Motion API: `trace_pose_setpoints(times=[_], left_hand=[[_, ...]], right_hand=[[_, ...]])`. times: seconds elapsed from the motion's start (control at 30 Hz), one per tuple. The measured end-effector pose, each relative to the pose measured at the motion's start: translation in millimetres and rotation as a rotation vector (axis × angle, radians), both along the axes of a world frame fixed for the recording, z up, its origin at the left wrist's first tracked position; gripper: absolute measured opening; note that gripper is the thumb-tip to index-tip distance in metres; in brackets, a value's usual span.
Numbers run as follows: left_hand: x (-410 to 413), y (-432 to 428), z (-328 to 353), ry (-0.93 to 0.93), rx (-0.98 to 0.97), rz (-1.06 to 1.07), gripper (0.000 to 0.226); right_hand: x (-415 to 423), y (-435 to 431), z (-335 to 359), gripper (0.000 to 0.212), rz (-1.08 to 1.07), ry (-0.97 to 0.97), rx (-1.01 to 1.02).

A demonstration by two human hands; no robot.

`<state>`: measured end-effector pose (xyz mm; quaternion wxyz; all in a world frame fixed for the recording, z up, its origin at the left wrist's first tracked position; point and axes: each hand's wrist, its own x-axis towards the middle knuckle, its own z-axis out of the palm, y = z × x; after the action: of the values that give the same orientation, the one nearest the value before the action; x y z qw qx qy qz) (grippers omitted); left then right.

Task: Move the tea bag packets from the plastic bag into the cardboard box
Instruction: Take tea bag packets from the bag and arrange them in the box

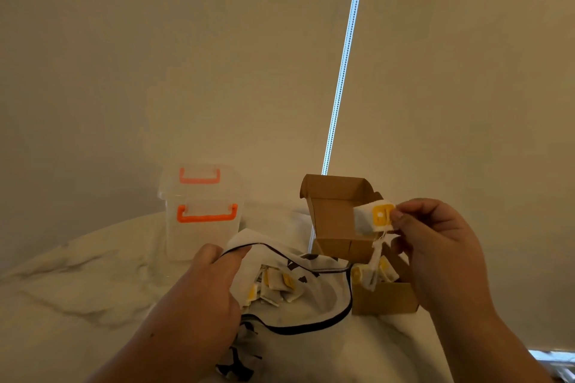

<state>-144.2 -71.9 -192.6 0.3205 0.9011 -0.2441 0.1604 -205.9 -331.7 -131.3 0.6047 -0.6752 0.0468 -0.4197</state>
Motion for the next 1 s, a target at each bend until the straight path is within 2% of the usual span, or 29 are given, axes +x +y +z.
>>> trace_pose_setpoints(times=[0.33, 0.47, 0.6, 0.8, 0.9, 1.0], left_hand=[[2.9, -2.1, -2.1, 0.003, 0.021, -0.009, 0.070], [2.5, -2.6, -1.8, 0.004, 0.022, -0.008, 0.071], [2.3, -1.9, -1.2, -0.002, 0.010, 0.004, 0.071], [1.1, -0.5, 1.0, -0.040, 0.007, 0.011, 0.071], [-0.6, 0.3, 3.6, -0.054, 0.023, 0.024, 0.070], [-0.6, 2.0, 5.8, -0.057, 0.023, 0.039, 0.069]], right_hand=[[39.7, -41.0, -30.2, 0.011, -0.200, 0.070, -0.027], [56.1, -45.2, -43.9, 0.012, -0.206, 0.245, -0.167], [64.6, -48.7, -55.8, 0.017, -0.139, 0.376, -0.149], [55.1, -41.5, -54.8, 0.016, -0.132, 0.350, -0.142], [42.7, -21.4, -49.3, 0.017, -0.094, 0.293, -0.253], [26.5, 6.6, -40.3, 0.015, 0.007, 0.133, -0.393]])
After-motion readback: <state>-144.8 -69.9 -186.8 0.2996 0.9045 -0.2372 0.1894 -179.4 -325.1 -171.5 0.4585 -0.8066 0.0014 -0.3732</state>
